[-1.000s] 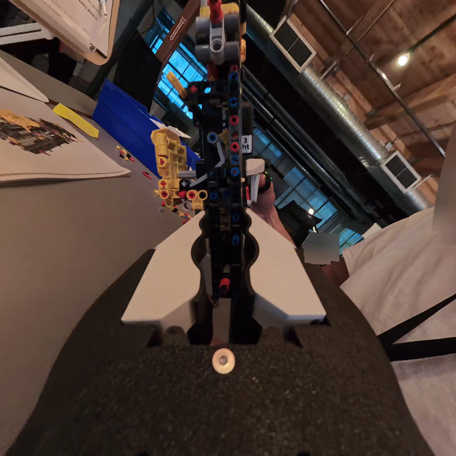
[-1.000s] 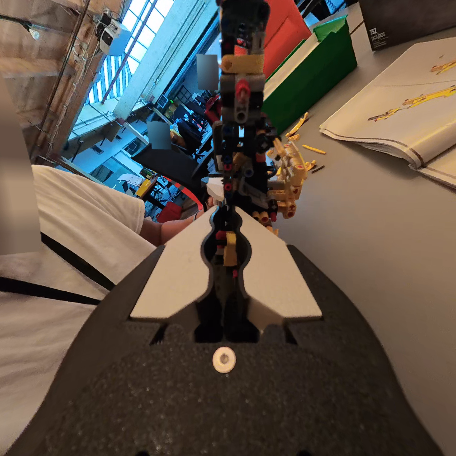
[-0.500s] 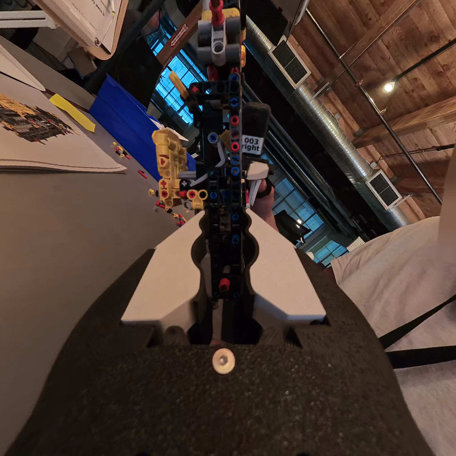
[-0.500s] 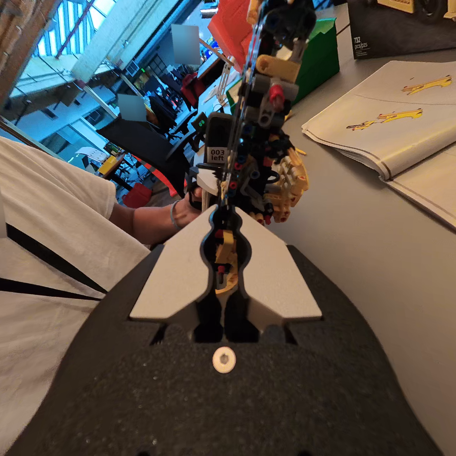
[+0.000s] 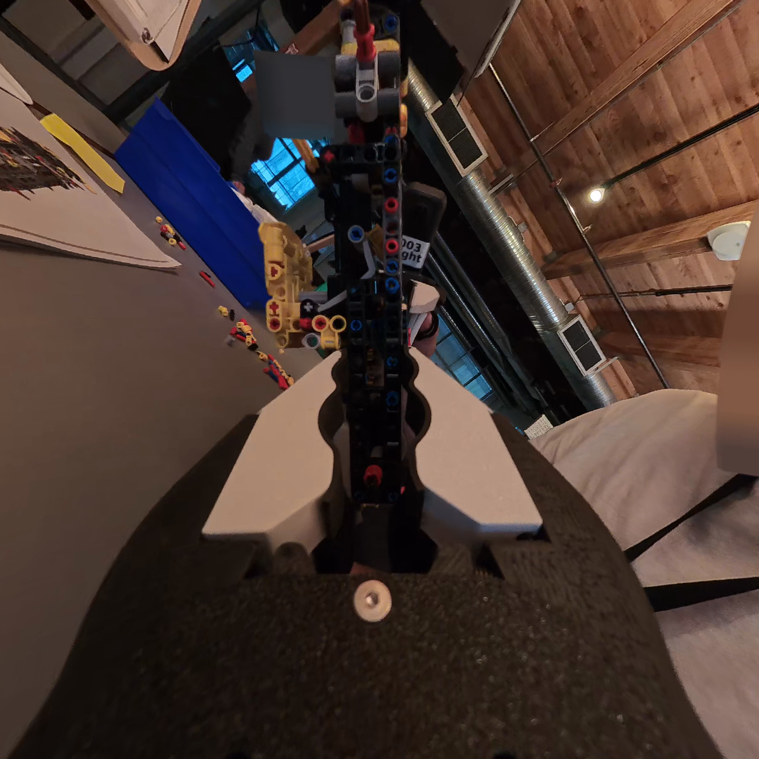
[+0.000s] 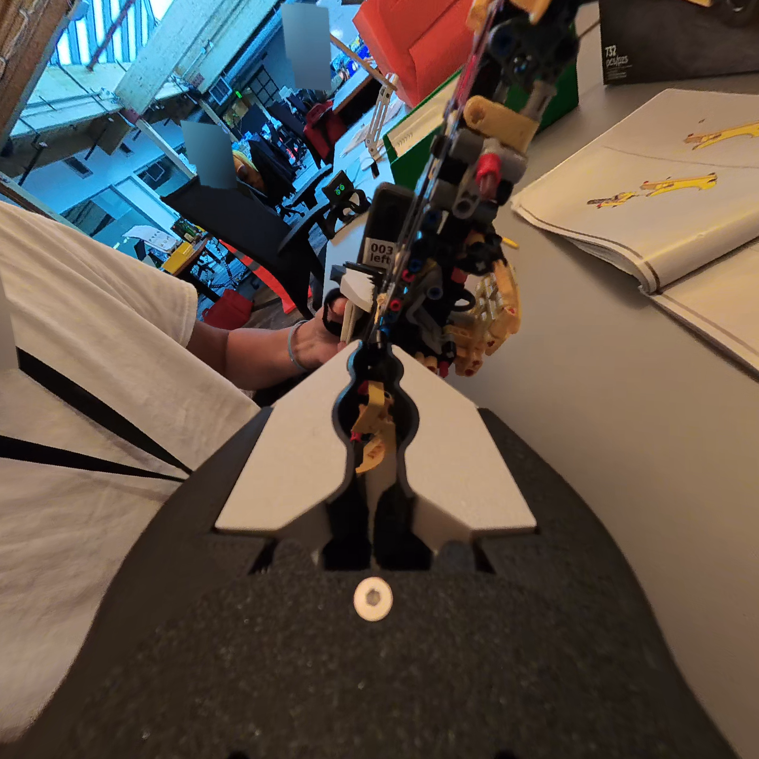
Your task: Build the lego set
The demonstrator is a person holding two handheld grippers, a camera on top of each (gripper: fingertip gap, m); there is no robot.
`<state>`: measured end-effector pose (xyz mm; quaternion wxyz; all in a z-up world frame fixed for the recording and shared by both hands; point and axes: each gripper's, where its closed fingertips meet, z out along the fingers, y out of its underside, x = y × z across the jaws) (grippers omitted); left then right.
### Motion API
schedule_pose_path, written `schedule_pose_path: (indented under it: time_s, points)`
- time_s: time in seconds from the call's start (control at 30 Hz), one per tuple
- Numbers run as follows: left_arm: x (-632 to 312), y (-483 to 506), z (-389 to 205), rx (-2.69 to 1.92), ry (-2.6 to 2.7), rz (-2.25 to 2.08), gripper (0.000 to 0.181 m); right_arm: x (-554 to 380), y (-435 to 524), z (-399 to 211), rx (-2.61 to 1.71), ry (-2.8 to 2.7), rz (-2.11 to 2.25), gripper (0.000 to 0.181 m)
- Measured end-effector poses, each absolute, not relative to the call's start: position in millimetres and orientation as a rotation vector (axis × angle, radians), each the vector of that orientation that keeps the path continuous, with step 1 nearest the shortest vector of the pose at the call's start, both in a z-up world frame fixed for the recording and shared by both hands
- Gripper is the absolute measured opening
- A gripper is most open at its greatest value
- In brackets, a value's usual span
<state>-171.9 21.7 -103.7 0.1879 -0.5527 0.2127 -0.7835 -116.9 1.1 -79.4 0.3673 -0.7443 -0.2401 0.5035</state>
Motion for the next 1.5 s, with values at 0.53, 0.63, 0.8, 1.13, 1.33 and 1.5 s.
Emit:
schedule_pose_path:
  time_s: [0.53,0.63,0.8,1.13,1.33,1.5]
  points:
    - [-171.0,18.4,-99.8,-1.531,0.576,-2.242,0.024,-116.1,-3.6,-76.9,-1.918,-0.650,1.323,0.008]
    - [-171.7,18.1,-97.7,-1.517,0.586,-2.227,0.024,-119.3,-1.6,-75.5,-1.915,-0.629,1.339,0.008]
    - [-173.3,17.5,-97.9,-1.518,0.589,-2.225,0.024,-121.0,-3.9,-76.9,-1.952,-0.671,1.281,0.009]
    - [-171.2,15.7,-99.9,-1.533,0.595,-2.227,0.024,-119.4,-15.1,-85.5,-2.012,-0.767,1.204,0.008]
    - [-170.6,16.9,-101.6,-1.546,0.548,-2.283,0.024,-118.5,-9.1,-84.1,-2.028,-0.788,1.117,0.008]
    - [-172.6,24.0,-101.3,-1.543,0.495,-2.286,0.024,-116.9,3.8,-77.8,-2.000,-0.688,1.095,0.016]
